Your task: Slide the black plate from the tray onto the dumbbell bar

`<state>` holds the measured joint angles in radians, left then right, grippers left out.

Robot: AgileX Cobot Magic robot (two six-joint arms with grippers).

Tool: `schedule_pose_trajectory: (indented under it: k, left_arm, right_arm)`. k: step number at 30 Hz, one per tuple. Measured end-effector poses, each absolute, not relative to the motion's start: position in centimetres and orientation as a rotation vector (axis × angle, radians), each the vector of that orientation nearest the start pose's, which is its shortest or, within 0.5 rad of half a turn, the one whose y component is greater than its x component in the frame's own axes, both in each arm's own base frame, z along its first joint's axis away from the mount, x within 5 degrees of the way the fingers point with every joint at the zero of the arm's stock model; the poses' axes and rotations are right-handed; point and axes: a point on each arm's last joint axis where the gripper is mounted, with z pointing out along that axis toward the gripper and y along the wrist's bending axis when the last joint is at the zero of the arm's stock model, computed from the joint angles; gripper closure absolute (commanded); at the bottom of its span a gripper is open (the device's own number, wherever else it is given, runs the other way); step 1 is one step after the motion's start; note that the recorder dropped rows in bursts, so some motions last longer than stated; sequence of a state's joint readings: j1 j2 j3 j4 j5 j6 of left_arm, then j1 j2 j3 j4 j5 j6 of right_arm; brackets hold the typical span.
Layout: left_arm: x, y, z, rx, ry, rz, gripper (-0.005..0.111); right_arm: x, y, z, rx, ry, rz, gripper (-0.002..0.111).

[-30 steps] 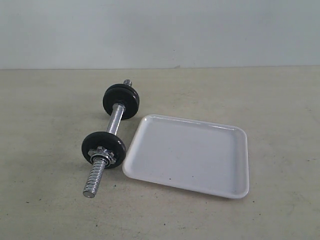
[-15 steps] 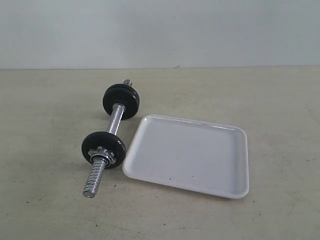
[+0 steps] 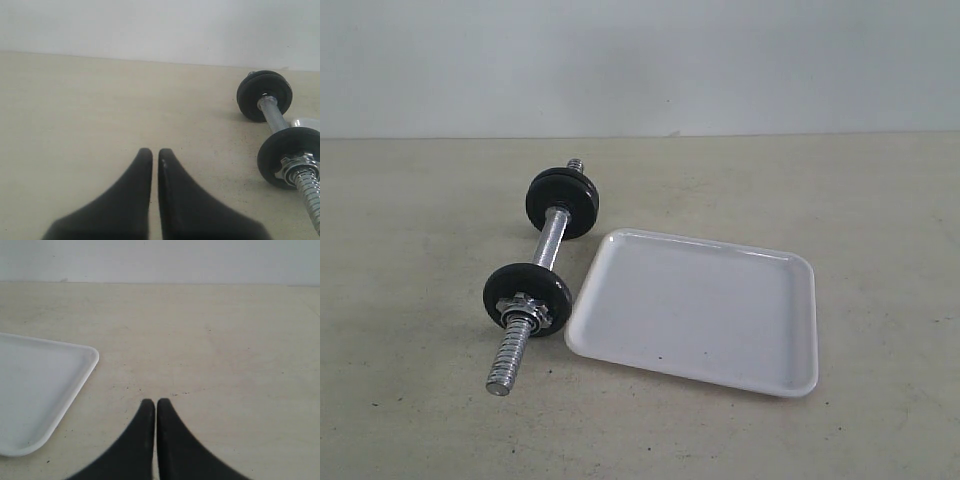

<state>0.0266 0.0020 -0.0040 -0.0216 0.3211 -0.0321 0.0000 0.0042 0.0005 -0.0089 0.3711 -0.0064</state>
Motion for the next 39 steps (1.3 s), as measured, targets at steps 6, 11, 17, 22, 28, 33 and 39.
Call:
schedule_pose_trajectory:
  k: [6,11,17,22,28,33,39]
  left_arm:
    - [5.40,0.08,18.54,-0.067,1.801,-0.025,0.102]
    - [5.40,0.08,18.54,-0.067,1.801,-0.025,0.102]
    - [5.40,0.08,18.54,-0.056,1.802,-0.017,0.102]
    - [5.40,0.08,18.54,-0.030,1.802,0.004,0.102]
    - [5.40,0.08,18.54,-0.026,1.802,0.007,0.102]
    - [5.40,0.08,18.54,-0.026,1.802,0.007,0.102]
    - [5.40,0.08,18.54,-0.024,1.802,0.009,0.102]
  right_arm:
    - [5.31,-0.03,17.94,-0.011,1.859,-0.013,0.109]
    - [5.31,-0.03,17.94,-0.011,1.859,-0.013,0.109]
    - [5.31,-0.03,17.94,-0.011,1.859,-0.013,0.109]
    - [5.31,-0.03,17.96,-0.011,1.858,-0.013,0.109]
    - [5.31,-0.03,17.96,-0.011,1.858,-0.013,0.109]
    - [5.31,-0.03,17.96,-0.011,1.858,-0.013,0.109]
    - [5.31,-0.03,17.96,-0.011,1.858,-0.013,0.109]
